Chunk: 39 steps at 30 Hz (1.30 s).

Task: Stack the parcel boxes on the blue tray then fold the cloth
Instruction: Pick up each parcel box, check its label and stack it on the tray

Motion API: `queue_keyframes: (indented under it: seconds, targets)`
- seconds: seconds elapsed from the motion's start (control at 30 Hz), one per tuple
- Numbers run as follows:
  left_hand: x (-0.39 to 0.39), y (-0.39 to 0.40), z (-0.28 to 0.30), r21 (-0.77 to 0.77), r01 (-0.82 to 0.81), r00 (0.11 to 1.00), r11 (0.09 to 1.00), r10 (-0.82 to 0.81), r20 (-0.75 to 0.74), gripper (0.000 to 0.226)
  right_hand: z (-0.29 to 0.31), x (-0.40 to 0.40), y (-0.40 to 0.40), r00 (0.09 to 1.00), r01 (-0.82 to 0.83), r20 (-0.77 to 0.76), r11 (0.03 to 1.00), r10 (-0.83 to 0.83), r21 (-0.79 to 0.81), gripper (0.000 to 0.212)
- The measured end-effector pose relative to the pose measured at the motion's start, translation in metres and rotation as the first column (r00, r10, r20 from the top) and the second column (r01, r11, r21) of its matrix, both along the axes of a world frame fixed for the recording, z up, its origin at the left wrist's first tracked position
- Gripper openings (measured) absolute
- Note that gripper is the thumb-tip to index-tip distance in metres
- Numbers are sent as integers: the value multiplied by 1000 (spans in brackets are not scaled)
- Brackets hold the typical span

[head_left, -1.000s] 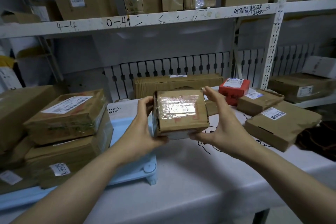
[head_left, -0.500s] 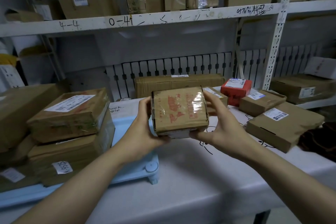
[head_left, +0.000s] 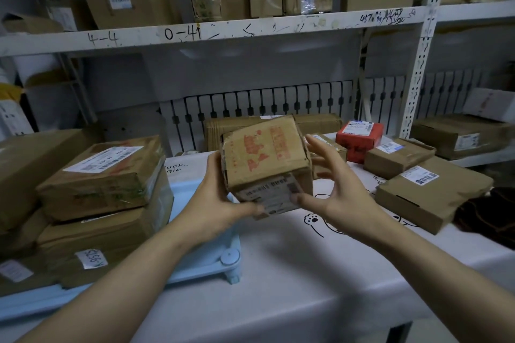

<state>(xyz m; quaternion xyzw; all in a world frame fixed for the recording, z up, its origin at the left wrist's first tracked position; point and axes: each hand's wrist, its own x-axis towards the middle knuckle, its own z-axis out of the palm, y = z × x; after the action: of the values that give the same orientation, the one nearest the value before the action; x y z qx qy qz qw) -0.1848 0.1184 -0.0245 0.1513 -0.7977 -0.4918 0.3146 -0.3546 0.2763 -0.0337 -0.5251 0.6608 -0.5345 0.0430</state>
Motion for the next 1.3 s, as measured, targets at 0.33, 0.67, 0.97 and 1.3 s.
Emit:
queue_keyframes:
  seconds: [0.33,0.67,0.97,1.3]
  targets:
    - [2,-1,-4,624,253,965,739,-143,-221,61,9,14,7,994,-4,108,1000,3,8,95]
    - [3,-6,-2,684,198,979,702,-103,-178,70,9,12,1,982,15,190,1000,-11,-22,70]
    - [2,-3,2,265,-59,995,963,78,-61,90,8,8,-2,944,31,329,999,-28,-5,31]
    - [16,-12,1,-960,-182,981,214,-26,-192,74,11,7,-1,507,-245,851,969,140,-13,47]
